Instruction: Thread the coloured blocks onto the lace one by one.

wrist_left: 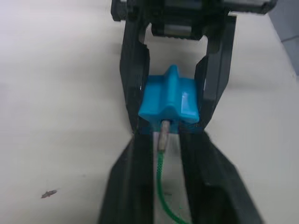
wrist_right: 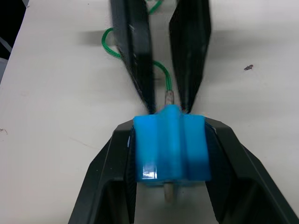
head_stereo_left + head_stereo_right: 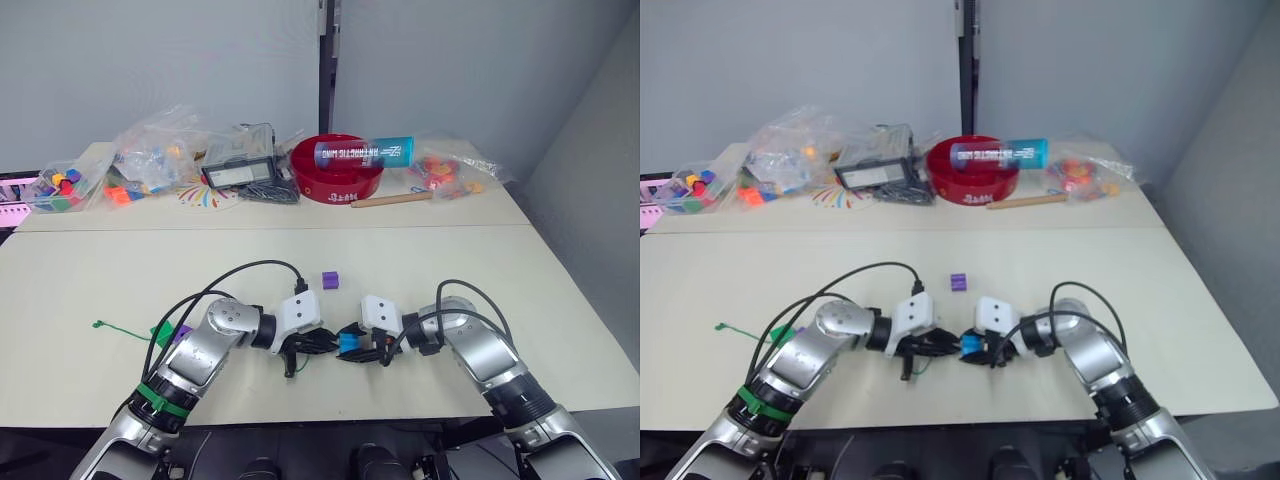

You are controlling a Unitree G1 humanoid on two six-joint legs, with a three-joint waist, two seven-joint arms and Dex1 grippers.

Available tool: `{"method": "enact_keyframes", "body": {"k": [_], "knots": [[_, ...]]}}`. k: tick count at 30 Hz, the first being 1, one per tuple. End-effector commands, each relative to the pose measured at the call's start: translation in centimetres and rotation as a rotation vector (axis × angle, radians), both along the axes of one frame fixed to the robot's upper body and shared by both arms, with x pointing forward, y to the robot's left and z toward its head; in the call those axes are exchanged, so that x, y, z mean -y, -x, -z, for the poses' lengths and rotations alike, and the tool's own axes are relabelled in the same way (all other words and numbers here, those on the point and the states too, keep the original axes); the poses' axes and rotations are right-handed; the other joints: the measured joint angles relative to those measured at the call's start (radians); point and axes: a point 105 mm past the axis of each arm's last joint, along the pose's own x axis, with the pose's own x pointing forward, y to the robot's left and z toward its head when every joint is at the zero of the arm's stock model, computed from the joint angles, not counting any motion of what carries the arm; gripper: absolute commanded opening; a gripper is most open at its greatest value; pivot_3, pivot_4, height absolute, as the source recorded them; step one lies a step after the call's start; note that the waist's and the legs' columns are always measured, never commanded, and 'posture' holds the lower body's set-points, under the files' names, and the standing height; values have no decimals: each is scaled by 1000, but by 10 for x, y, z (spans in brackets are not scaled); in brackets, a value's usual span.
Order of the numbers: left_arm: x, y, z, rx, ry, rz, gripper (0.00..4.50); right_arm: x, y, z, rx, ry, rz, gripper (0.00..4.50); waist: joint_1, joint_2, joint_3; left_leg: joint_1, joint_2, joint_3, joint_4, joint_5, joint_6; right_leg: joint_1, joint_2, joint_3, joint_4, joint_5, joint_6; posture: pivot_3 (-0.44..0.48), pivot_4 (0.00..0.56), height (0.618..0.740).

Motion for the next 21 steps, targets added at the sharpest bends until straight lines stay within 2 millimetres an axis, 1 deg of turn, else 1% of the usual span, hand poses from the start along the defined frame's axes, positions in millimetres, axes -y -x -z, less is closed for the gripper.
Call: {"method": "enact_keyframes", "body": {"k": [1, 5, 9, 15, 17, 21], "knots": [[-6, 4, -22, 6, 71, -6, 1914, -5, 11, 11, -50, 8, -29, 1380, -1, 0, 0, 0, 0, 0, 0, 0, 0, 0, 0, 0, 0, 0, 0, 0, 150, 731], [-15, 8, -21, -10, 56, -20, 1914, -5, 11, 12, -52, 8, -25, 1380, -1, 0, 0, 1, 0, 0, 0, 0, 0, 0, 0, 0, 0, 0, 0, 0, 150, 731], [-29, 7, -2, -18, 4, -62, 1914, -4, 12, 11, -54, 9, -25, 1380, -1, 0, 0, 1, 0, 0, 0, 0, 0, 0, 0, 0, 0, 0, 0, 0, 150, 731], [-26, -2, 12, 0, -9, -91, 1914, -3, 11, 8, -51, 7, -21, 1380, 3, 0, 0, 0, 0, 0, 0, 0, 0, 0, 0, 0, 0, 0, 0, 0, 150, 731], [-25, -2, 18, -5, -14, -88, 1914, -3, 11, 7, -49, 6, -18, 1380, 2, 0, 0, 0, 0, 0, 0, 0, 0, 0, 0, 0, 0, 0, 0, 0, 150, 731], [-22, 0, 20, -30, 15, -76, 1914, -1, 12, 7, -48, 8, -12, 1380, 4, 0, 0, 0, 0, 0, 0, 0, 0, 0, 0, 0, 0, 0, 0, 0, 150, 731]]}}
